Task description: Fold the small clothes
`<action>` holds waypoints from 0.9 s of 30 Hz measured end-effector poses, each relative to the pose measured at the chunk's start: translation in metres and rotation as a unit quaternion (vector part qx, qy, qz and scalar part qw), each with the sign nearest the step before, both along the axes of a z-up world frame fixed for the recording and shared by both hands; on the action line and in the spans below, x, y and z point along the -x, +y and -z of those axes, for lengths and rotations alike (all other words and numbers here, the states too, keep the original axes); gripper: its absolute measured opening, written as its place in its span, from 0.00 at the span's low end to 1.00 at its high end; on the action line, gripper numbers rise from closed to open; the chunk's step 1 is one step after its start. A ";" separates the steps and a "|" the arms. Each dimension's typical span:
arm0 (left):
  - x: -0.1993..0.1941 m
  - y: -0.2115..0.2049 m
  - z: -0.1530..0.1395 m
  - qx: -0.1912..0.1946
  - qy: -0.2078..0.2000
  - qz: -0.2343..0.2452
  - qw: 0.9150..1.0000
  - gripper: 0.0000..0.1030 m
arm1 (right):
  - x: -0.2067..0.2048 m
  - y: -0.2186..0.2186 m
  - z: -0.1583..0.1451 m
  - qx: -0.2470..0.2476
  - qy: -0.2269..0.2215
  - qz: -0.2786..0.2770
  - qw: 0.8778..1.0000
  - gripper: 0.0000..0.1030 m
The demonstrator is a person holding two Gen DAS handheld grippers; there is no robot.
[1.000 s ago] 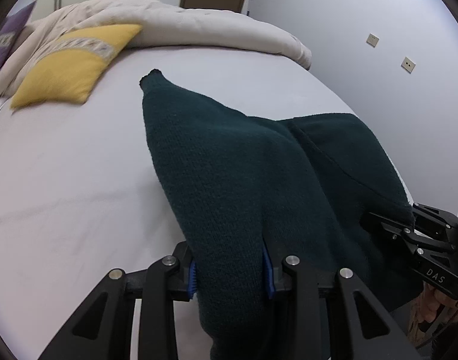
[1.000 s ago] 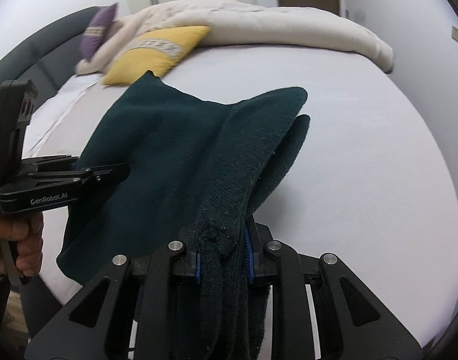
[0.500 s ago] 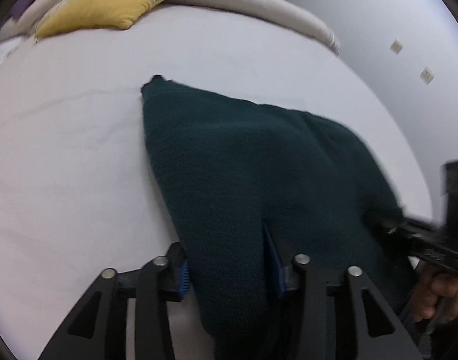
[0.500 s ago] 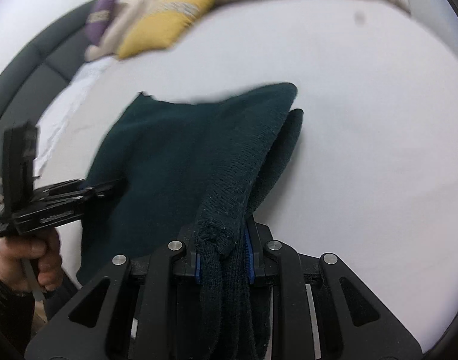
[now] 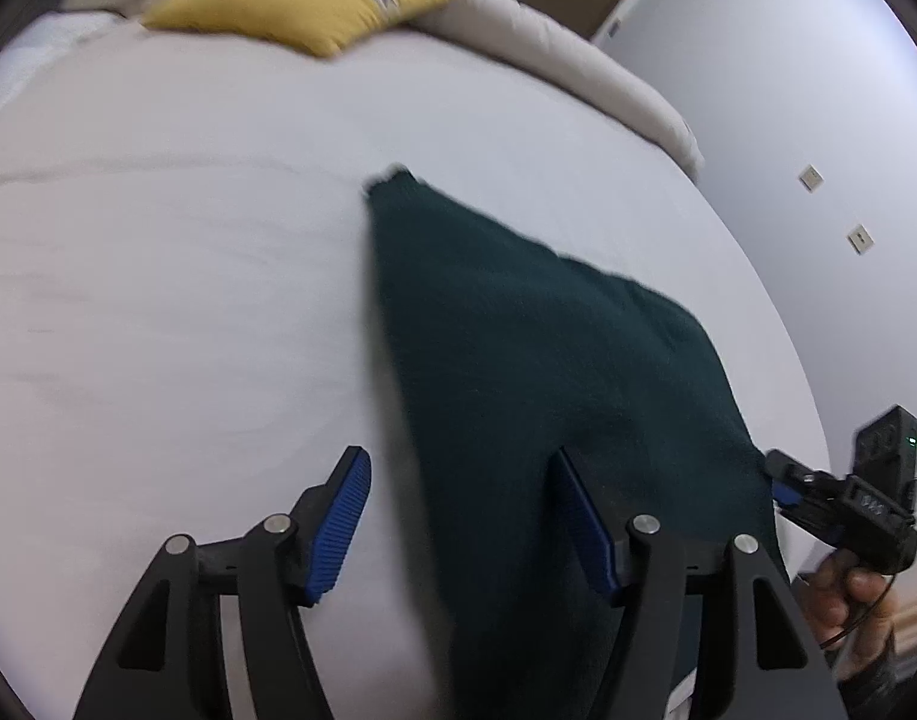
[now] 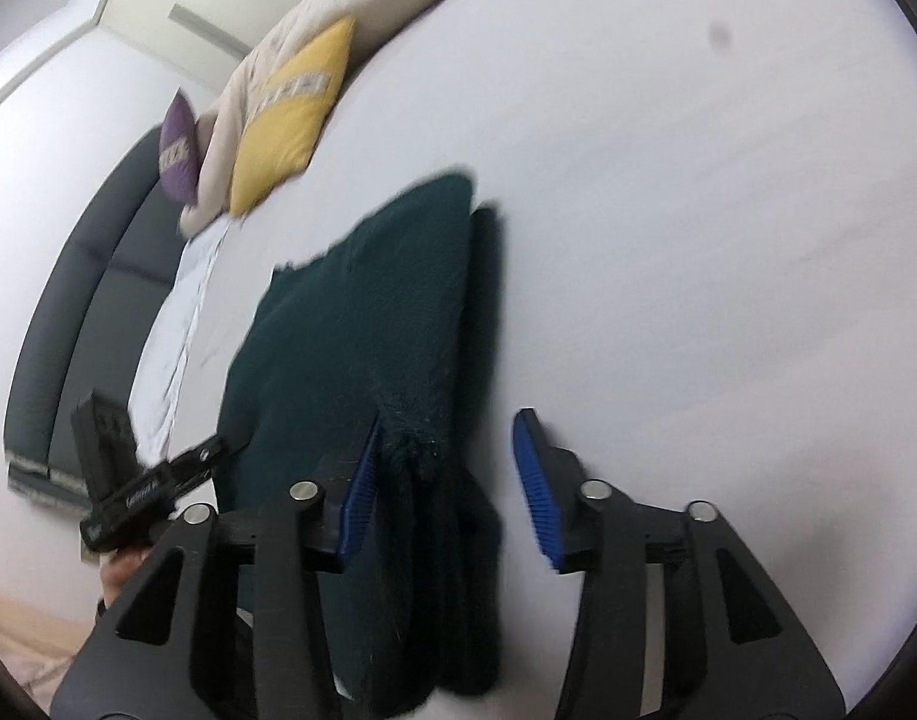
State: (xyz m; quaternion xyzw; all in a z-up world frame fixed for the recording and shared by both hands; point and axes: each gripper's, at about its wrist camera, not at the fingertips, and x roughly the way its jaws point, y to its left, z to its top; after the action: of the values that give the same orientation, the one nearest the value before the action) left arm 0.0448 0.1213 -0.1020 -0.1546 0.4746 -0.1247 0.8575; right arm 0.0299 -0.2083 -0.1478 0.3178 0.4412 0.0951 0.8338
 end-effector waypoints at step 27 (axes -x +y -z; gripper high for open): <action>0.057 -0.014 0.005 0.053 -0.045 0.061 0.996 0.62 | 0.054 -0.019 0.025 -0.125 -0.014 -0.046 0.991 0.18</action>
State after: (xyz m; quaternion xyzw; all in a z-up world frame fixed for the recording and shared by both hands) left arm -0.0124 0.1072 -0.1073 -0.1653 0.4368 -0.2084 0.8593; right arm -0.0239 -0.2271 -0.1732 0.3979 0.4285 0.1918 0.7882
